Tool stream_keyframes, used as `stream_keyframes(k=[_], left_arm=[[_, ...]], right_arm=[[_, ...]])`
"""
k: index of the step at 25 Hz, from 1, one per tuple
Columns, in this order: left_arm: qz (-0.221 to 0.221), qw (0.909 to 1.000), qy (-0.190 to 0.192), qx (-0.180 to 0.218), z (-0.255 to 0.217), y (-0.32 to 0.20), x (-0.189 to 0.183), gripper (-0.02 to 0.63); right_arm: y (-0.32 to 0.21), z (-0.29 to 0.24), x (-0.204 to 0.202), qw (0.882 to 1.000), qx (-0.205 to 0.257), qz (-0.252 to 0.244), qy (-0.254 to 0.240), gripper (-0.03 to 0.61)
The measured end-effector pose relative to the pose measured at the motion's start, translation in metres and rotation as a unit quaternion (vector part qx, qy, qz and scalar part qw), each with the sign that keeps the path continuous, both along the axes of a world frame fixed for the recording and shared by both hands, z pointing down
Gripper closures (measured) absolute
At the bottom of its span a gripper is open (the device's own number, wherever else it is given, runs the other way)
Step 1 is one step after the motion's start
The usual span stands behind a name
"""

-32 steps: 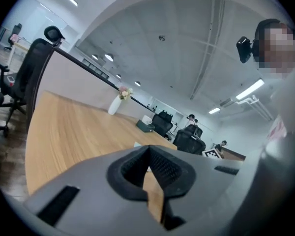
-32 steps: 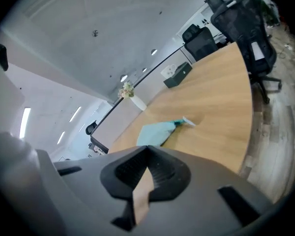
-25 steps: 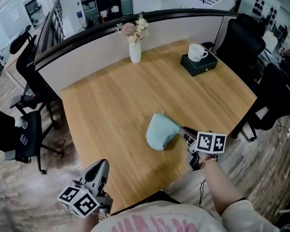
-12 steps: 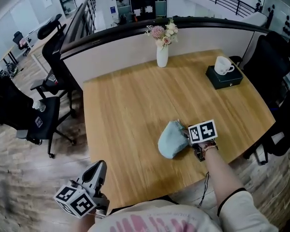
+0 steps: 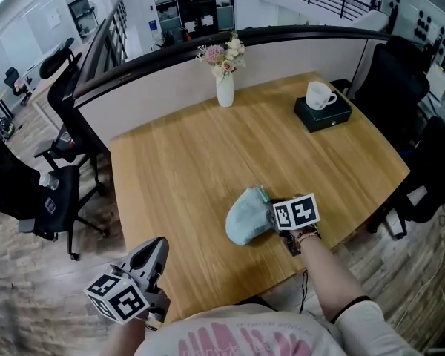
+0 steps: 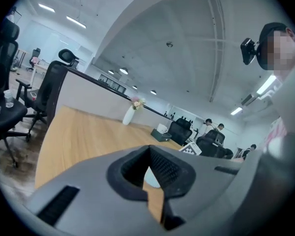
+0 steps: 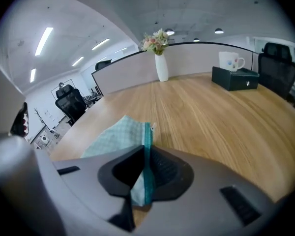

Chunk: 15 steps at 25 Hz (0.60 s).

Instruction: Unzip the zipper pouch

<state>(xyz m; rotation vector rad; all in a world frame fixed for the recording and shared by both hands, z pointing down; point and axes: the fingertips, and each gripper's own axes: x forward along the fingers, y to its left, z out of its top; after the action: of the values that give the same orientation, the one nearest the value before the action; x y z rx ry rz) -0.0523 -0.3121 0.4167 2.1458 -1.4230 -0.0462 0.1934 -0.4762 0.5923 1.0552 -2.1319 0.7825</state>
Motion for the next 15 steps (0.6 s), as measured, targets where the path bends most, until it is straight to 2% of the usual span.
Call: stream_keyframes(k=[3,8,15], left_arm=[[0.027,0.9996,0.0,0.007,-0.002,-0.01,0.014,0.611],[0.073,0.9968,0.02,0.024,-0.01,-0.02,0.033,0.611],[0.112,0.9918,0.042,0.044,-0.019,-0.012,0.033,0.611]], right_arm=[[0.014,-0.023,0.004,0.999,0.03,-0.008,-0.013,0.546],[0.037,-0.071,0.003,0.995,0.098,-0.036,-0.001,0.551],[0.07,-0.128,-0.014,0.988,0.154,-0.027,0.003,0.553]])
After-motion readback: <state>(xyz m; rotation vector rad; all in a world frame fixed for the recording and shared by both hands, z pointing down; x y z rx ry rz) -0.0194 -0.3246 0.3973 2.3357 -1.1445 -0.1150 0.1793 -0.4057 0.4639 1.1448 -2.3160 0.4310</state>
